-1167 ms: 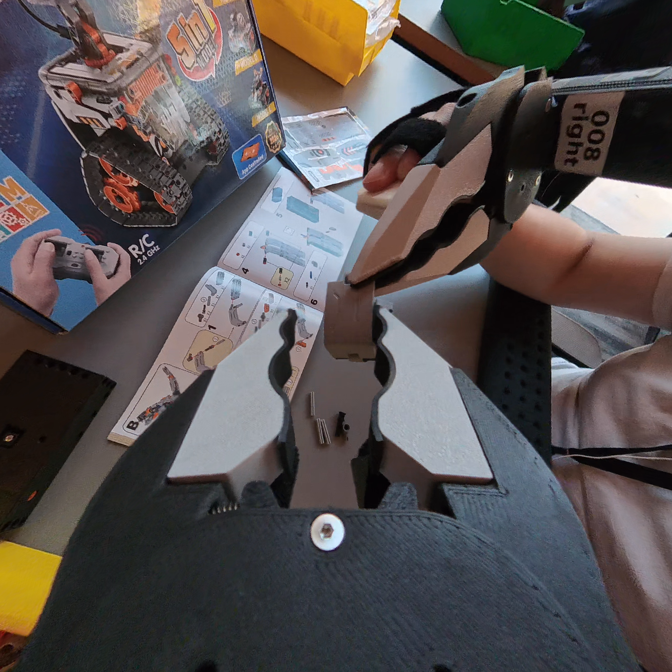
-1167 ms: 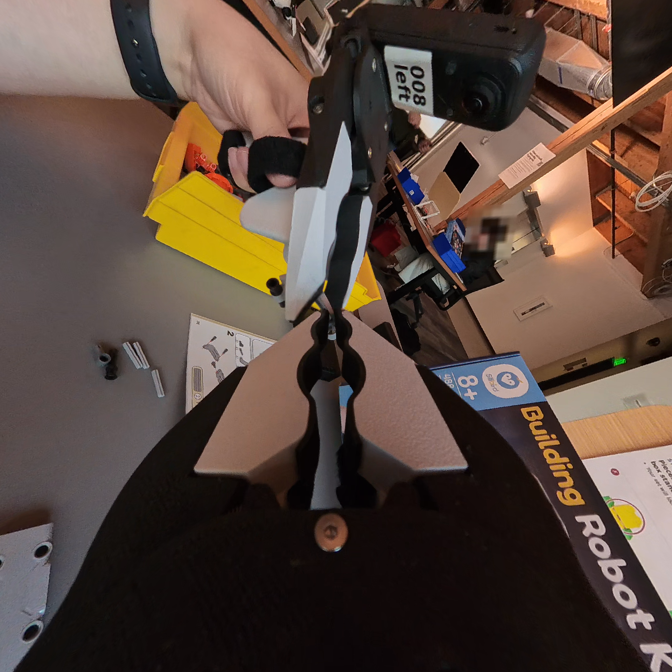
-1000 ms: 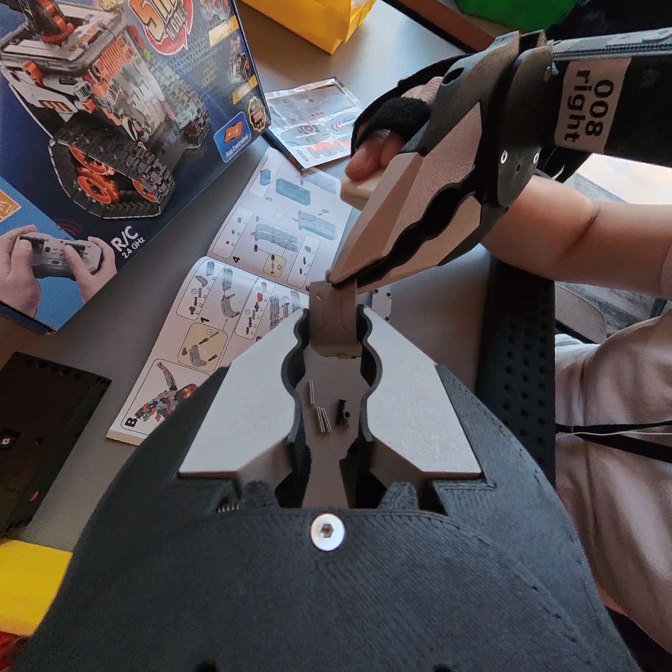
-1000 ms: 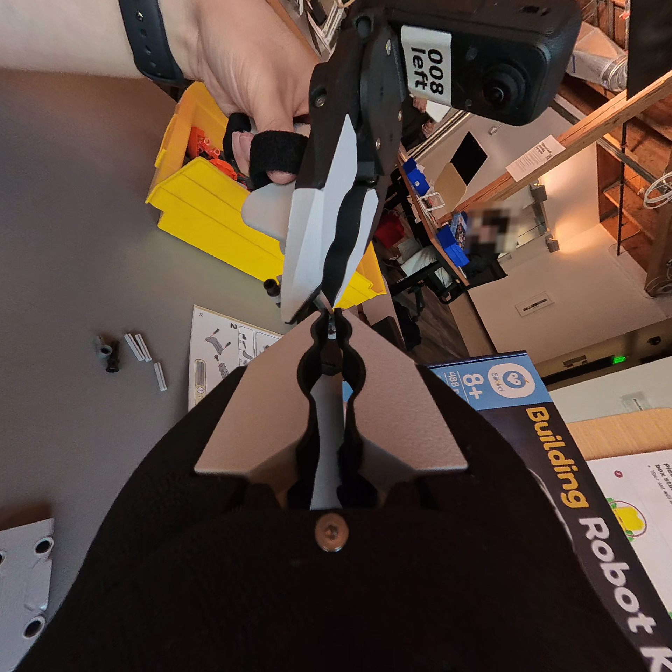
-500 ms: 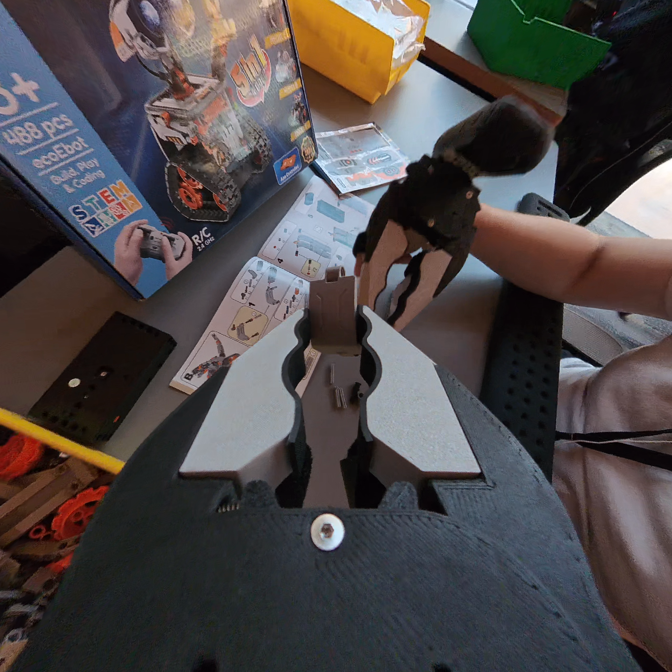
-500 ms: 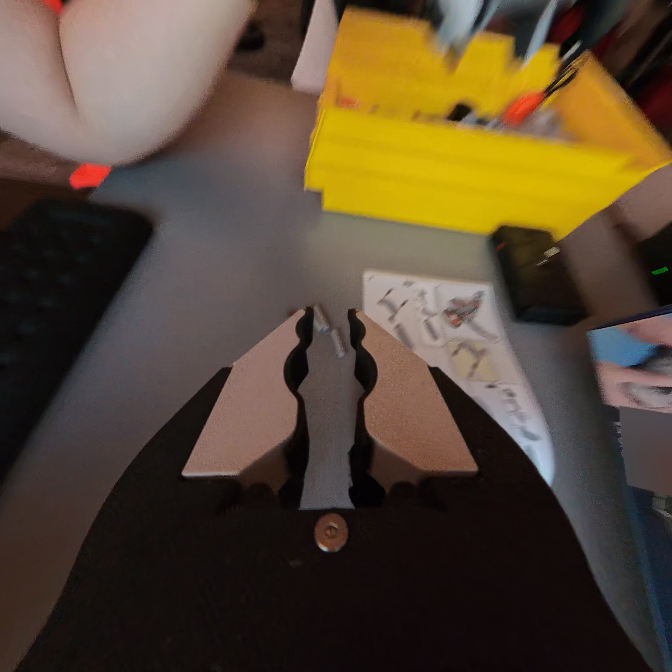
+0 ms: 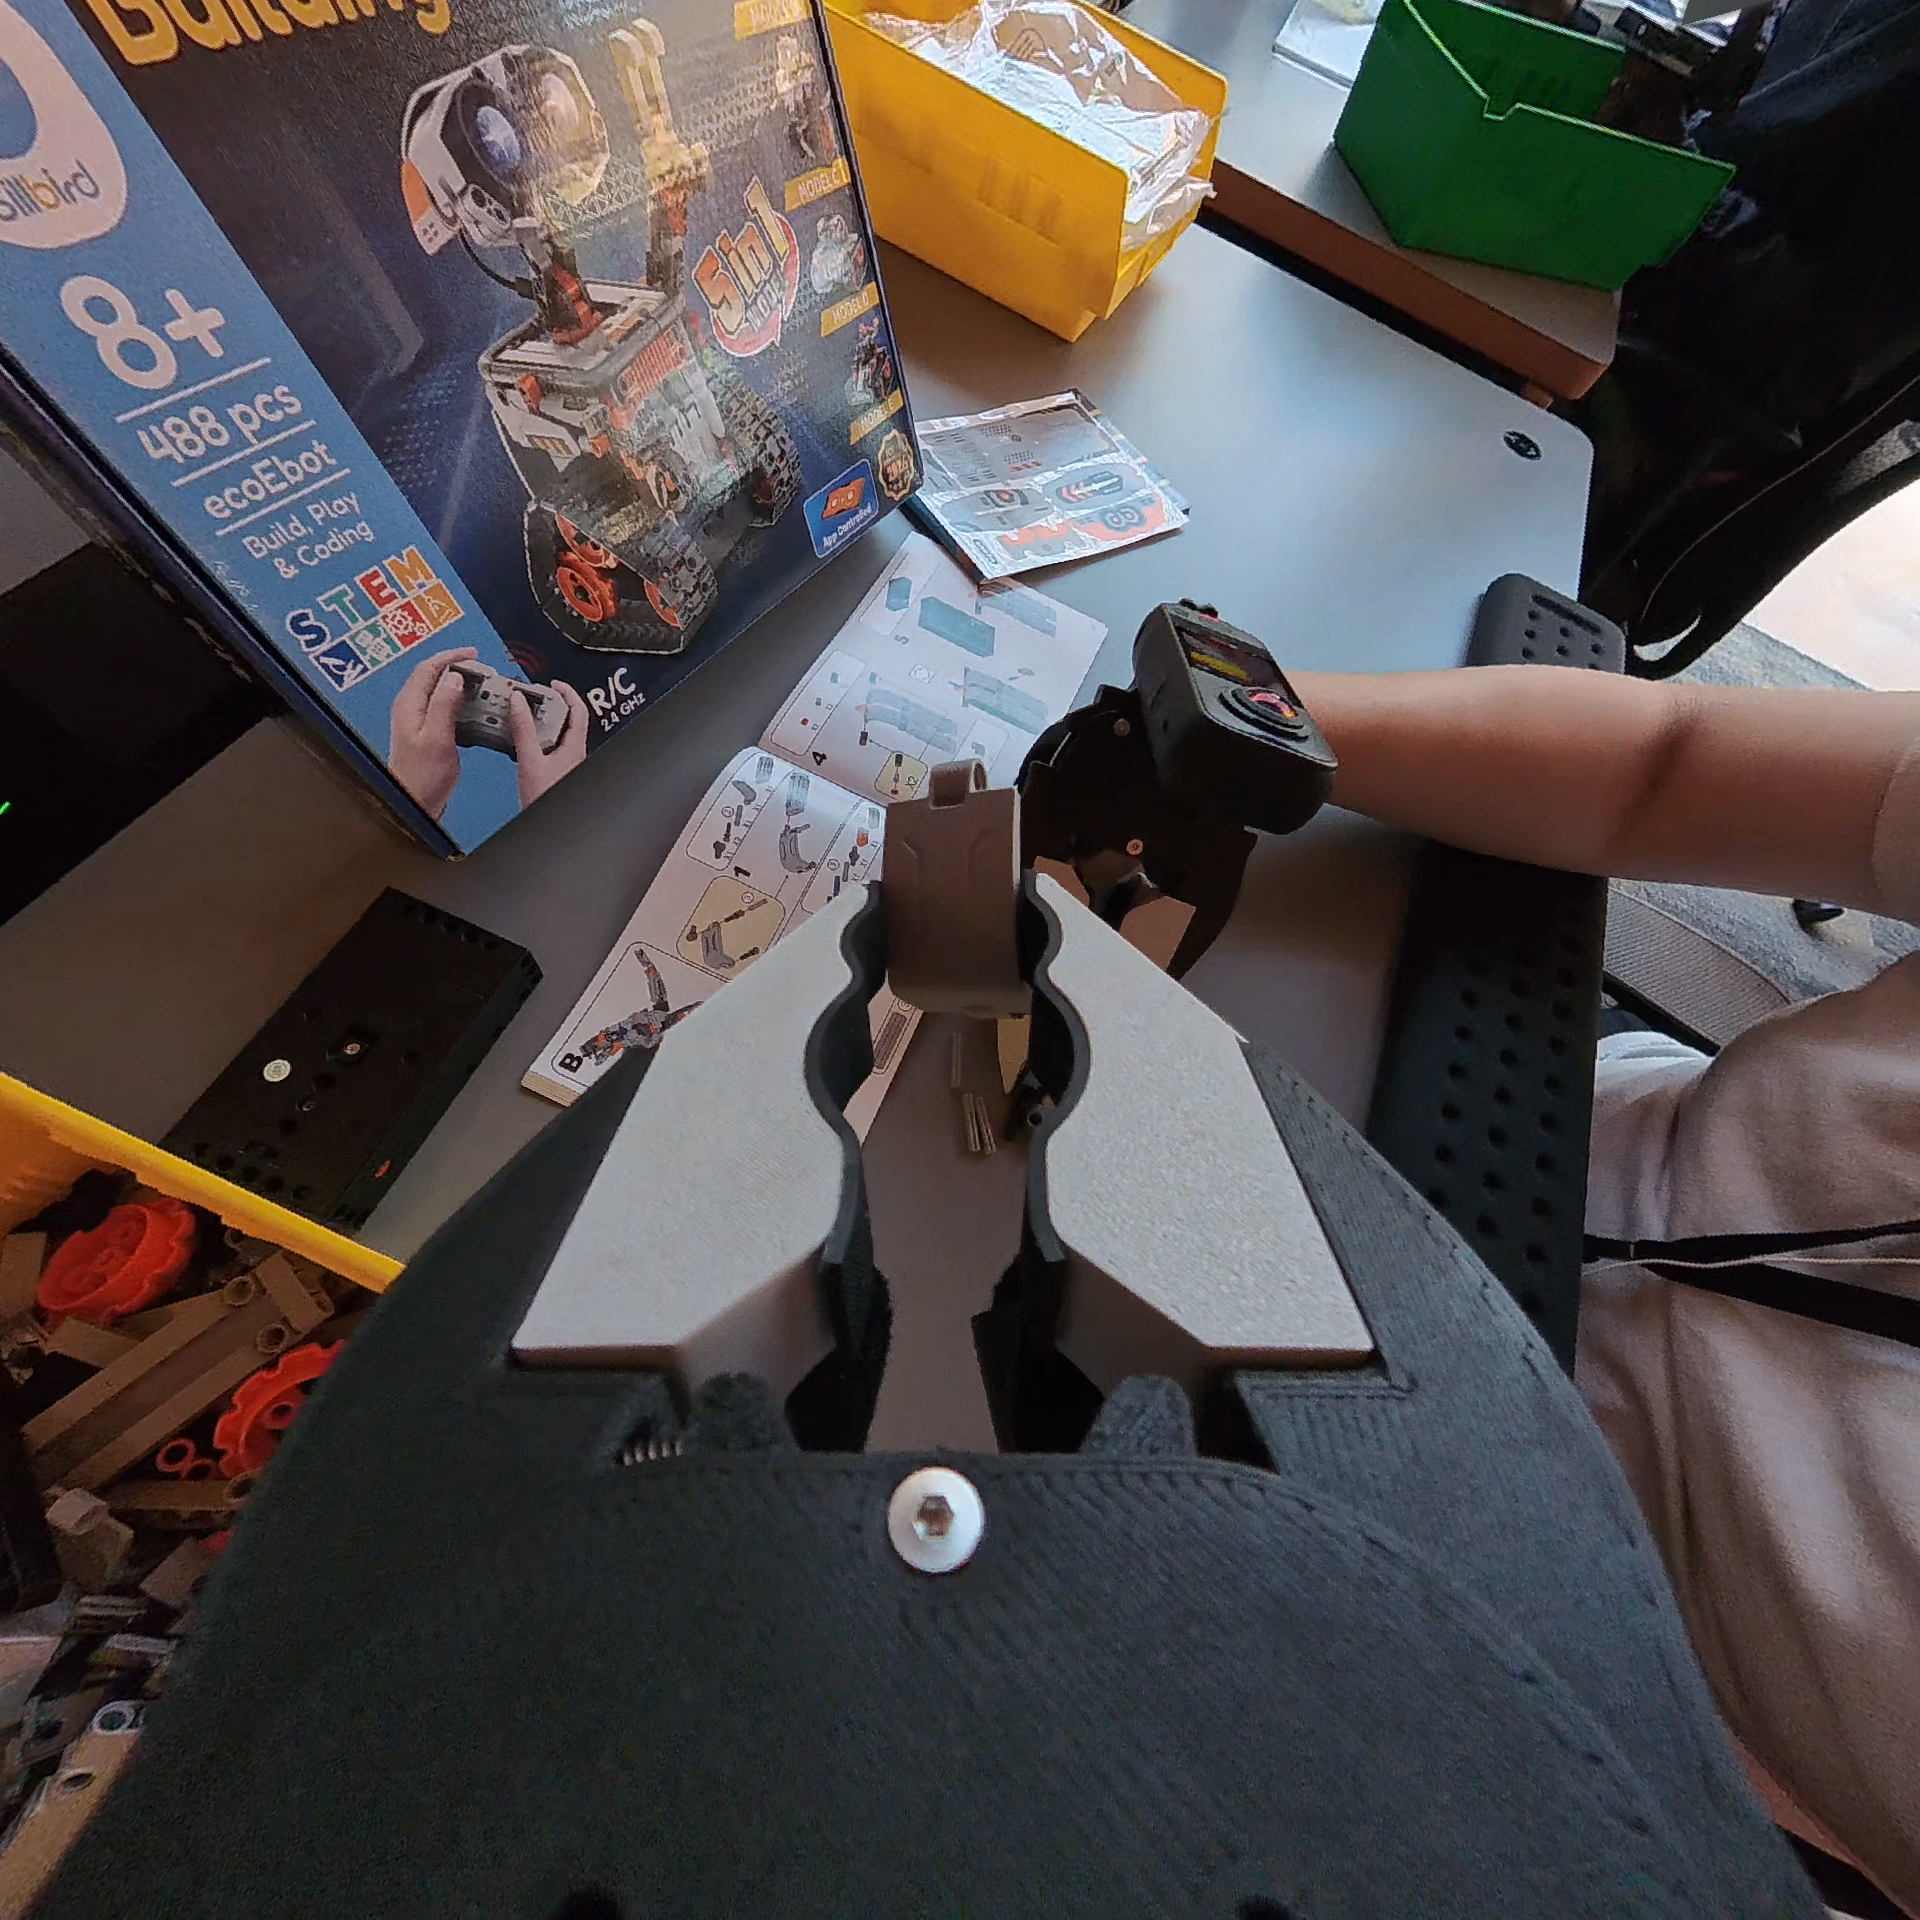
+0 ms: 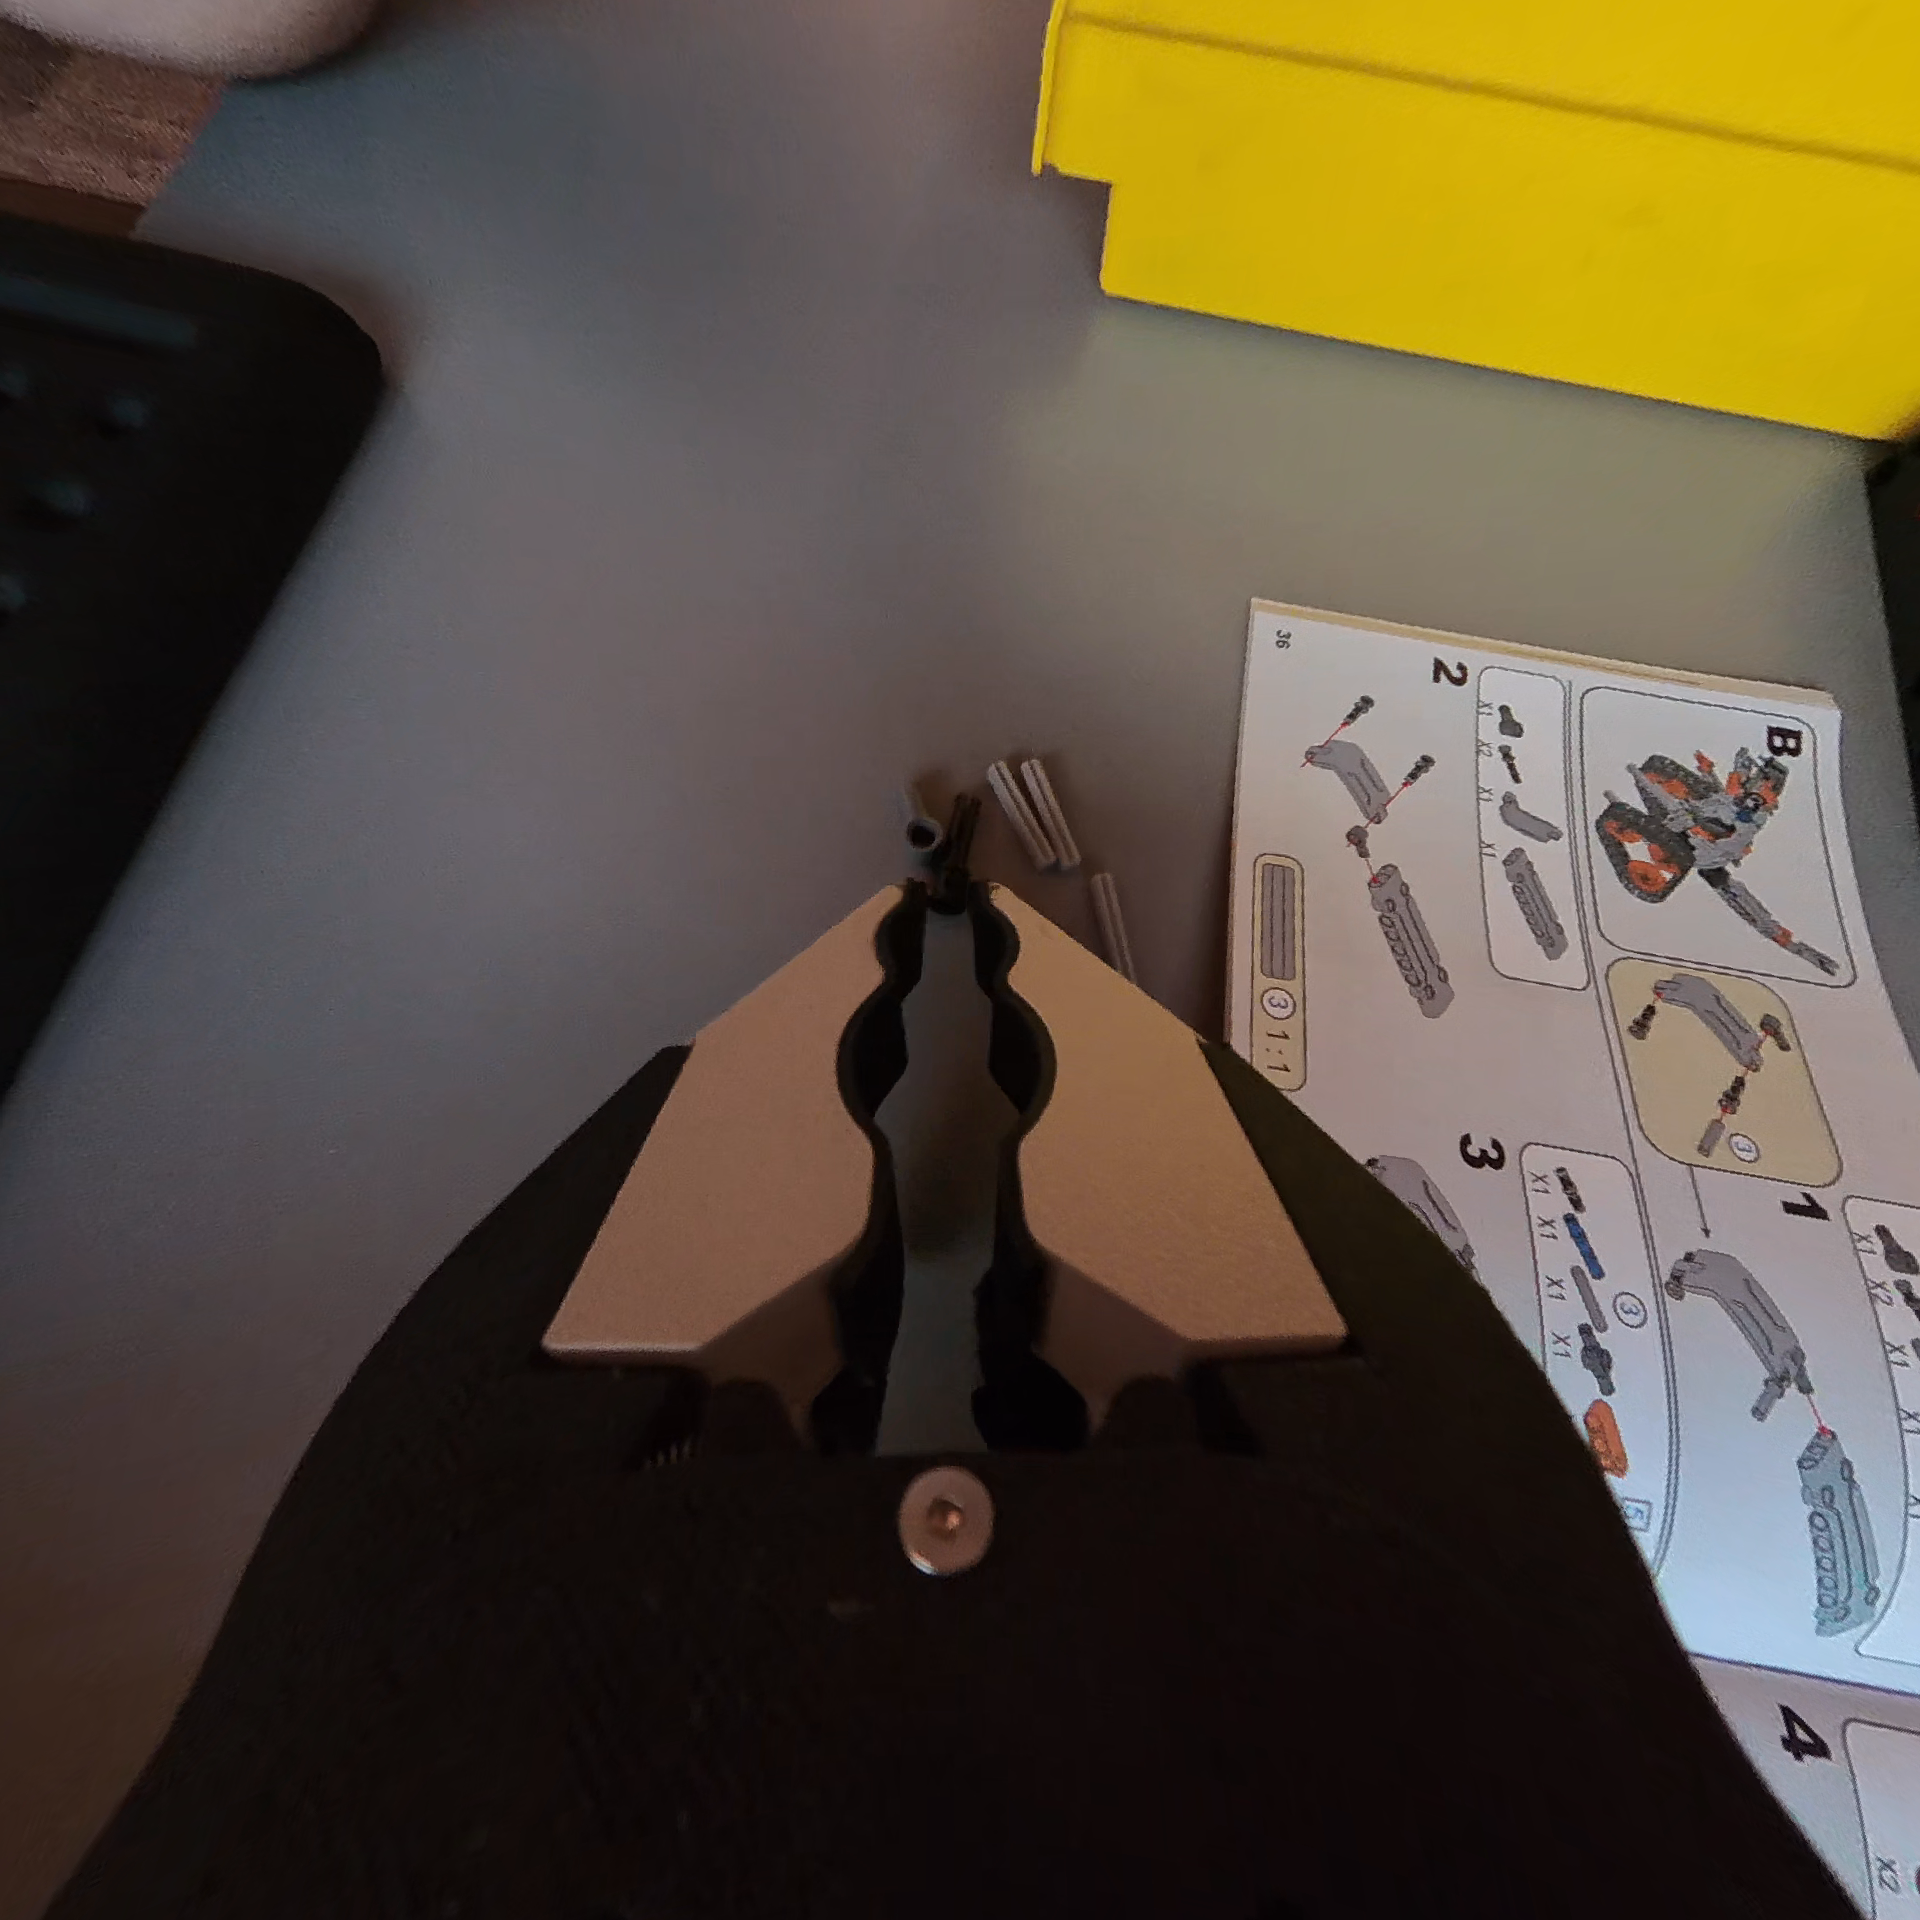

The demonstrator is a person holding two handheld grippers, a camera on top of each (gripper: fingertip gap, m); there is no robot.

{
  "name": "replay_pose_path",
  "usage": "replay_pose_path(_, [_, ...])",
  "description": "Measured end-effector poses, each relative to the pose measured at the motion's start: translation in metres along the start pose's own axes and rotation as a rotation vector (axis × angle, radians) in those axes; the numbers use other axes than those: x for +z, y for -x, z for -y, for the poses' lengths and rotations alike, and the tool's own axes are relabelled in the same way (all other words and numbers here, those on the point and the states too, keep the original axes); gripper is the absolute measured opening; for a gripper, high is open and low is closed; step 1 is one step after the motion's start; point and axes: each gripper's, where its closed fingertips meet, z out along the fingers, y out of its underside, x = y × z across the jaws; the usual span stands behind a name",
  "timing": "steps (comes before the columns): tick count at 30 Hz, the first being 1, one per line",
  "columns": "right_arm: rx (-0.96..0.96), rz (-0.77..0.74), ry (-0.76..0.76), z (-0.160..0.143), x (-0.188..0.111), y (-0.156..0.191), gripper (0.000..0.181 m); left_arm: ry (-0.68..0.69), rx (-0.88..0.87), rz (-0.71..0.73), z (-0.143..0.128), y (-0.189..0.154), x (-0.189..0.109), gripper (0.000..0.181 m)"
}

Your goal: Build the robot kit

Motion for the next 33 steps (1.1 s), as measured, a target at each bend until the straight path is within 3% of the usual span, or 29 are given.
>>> replay_pose_path(7, [-0.013,-0.067,0.005,0.003,-0.018,-0.014,0.006,0.008,-0.079,-0.052,-0.002,-0.001,0.009,0.024])
replay_pose_path(15, [0.034,-0.327,-0.116,0.054,-0.105,-0.046,0.005,0.098,-0.175,-0.128,-0.014,-0.009,0.054,0.024])
replay_pose_path(18, [0.027,-0.409,-0.089,0.059,-0.126,-0.05,0.005,0.117,-0.172,-0.135,-0.016,-0.011,0.065,0.024])
replay_pose_path(28, [-0.07,-0.49,0.042,0.063,-0.131,-0.045,0.006,0.123,-0.178,-0.14,-0.017,-0.014,0.073,0.024])
replay_pose_path(33, [-0.101,-0.494,0.034,0.07,-0.131,-0.041,0.006,0.142,-0.169,-0.145,-0.019,-0.016,0.077,0.024])
